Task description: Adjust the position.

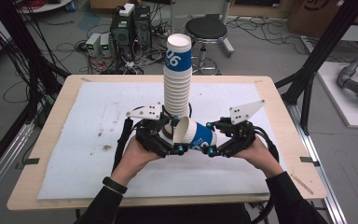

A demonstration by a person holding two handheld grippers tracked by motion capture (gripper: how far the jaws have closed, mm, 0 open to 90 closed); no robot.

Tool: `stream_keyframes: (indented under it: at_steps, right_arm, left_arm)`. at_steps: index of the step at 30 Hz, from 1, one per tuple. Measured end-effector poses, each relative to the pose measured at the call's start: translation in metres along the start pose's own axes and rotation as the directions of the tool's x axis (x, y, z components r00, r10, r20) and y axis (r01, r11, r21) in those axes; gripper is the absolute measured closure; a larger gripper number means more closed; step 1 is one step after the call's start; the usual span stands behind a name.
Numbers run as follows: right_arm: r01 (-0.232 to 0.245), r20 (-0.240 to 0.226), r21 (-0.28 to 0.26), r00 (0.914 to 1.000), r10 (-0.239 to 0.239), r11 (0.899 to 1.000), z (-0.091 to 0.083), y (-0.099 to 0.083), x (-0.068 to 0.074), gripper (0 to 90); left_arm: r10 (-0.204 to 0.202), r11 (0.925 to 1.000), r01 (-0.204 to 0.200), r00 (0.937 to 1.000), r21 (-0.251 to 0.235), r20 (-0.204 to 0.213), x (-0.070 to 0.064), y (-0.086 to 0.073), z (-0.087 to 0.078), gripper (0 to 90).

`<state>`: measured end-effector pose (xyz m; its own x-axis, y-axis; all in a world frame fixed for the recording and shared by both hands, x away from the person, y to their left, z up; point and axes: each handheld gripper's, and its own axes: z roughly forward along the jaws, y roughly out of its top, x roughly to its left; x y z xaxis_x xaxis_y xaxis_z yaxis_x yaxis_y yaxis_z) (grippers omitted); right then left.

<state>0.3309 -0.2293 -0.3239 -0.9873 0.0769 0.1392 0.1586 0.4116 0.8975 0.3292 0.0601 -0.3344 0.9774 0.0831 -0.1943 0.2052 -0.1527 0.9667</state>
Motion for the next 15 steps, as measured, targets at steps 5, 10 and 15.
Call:
stream_keyframes:
  at_steps: [5,10,15]
  right_arm:
    - [0.006,0.0,-0.021,1.0,-0.006,1.0,0.003,-0.002,0.0,29.1]
    - [0.002,-0.006,-0.005,1.0,-0.002,1.0,0.007,-0.003,0.0,29.2]
    - [0.005,-0.001,0.024,1.0,-0.005,1.0,0.011,-0.003,0.001,28.6]
  left_arm:
    - [0.002,0.9986,-0.001,0.9998,-0.053,0.022,-0.001,0.001,-0.001,16.1]
    - [0.013,0.9989,-0.012,0.9997,-0.045,0.019,-0.001,0.001,-0.003,19.3]
    - [0.031,0.9995,-0.031,0.9995,-0.011,0.01,-0.002,0.002,-0.004,20.5]
